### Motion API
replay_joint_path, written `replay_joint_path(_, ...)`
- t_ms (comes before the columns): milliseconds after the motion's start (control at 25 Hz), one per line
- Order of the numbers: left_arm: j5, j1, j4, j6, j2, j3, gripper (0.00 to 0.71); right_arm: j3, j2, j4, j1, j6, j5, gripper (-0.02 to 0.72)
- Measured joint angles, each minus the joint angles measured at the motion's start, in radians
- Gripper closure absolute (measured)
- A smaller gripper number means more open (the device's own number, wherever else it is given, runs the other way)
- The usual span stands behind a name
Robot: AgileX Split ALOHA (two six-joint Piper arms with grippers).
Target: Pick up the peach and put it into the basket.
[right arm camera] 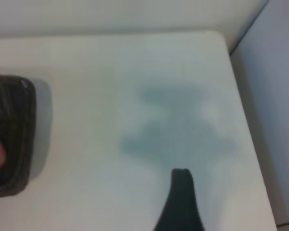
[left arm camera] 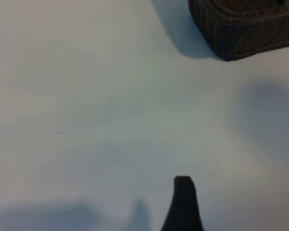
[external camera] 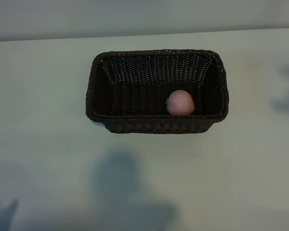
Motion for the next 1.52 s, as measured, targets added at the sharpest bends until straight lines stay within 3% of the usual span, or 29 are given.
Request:
replay_joint_path(640, 0.000, 0.000, 0.000, 0.000, 0.000, 0.000, 0.131, 0.510, -0.654, -0.004, 0.000, 0.005, -0.061, 0.133)
replay_joint_path(880, 0.000, 0.000, 0.000, 0.000, 0.000, 0.000, 0.131, 0.672, -0.777, -0.004, 0.000, 0.011, -0.061, 0.133)
replay_joint_path(1320, 0.000, 0.000, 0.000, 0.000, 0.000, 0.000, 0.131, 0.714, -0.777, 0.010, 0.000, 0.011, -0.070, 0.139)
replay_joint_path(1520, 0.000, 0.000, 0.000, 0.000, 0.000, 0.000, 0.131, 0.719, -0.777, 0.010, 0.000, -0.020, -0.069, 0.139)
